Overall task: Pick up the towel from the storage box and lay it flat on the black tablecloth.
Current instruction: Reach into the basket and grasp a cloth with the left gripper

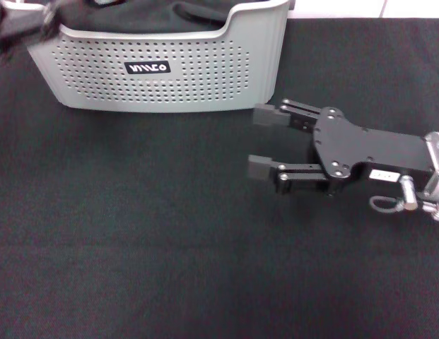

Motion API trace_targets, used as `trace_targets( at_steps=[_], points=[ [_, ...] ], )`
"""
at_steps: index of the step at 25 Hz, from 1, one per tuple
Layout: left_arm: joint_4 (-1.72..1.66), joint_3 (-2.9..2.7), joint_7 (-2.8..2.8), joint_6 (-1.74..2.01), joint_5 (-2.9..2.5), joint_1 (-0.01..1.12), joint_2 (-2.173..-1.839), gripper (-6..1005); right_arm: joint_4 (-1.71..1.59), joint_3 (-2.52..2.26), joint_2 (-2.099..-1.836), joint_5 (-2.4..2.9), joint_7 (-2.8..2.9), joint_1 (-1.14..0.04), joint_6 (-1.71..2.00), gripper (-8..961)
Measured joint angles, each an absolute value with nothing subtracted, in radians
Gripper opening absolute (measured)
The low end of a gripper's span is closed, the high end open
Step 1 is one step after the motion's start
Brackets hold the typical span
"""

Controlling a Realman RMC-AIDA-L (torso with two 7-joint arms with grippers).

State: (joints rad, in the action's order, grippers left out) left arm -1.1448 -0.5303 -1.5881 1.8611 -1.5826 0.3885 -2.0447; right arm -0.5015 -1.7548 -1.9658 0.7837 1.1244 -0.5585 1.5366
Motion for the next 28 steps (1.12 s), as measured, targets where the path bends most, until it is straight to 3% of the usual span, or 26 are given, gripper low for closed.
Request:
trace_targets(
  at_steps=[1,4,10,18,28],
  points=[
    [-1.266,-0.541,-1.625,1.808,-1.619,0.401,-2.069,724,-0.5,-1.749,-1.967,0.784,1.12,-0.548,1.535,867],
    [-1.502,-0.614,-1.689,1.679,-1.744,0.42,-2.095,723,-0.494,-1.734,-1.973,0.785,1.1,-0.522,1.534,867],
    [-1.706,-0.942,-1.765,1.327,-2.031,0.433,-2.092,715,-0.483,-1.702,-1.984,0.785,1.062,-0.467,1.532,867],
    [-1.624,-1.252,-1.87,1.006,-2.37,0.497,-2.096,699,-0.463,-1.696,-1.991,0.785,1.054,-0.444,1.531,867],
    [-1.621,-1.52,-2.026,0.788,-2.733,0.473,-2.099,680,-0.448,-1.694,-1.995,0.785,1.04,-0.428,1.537,866]
  ],
)
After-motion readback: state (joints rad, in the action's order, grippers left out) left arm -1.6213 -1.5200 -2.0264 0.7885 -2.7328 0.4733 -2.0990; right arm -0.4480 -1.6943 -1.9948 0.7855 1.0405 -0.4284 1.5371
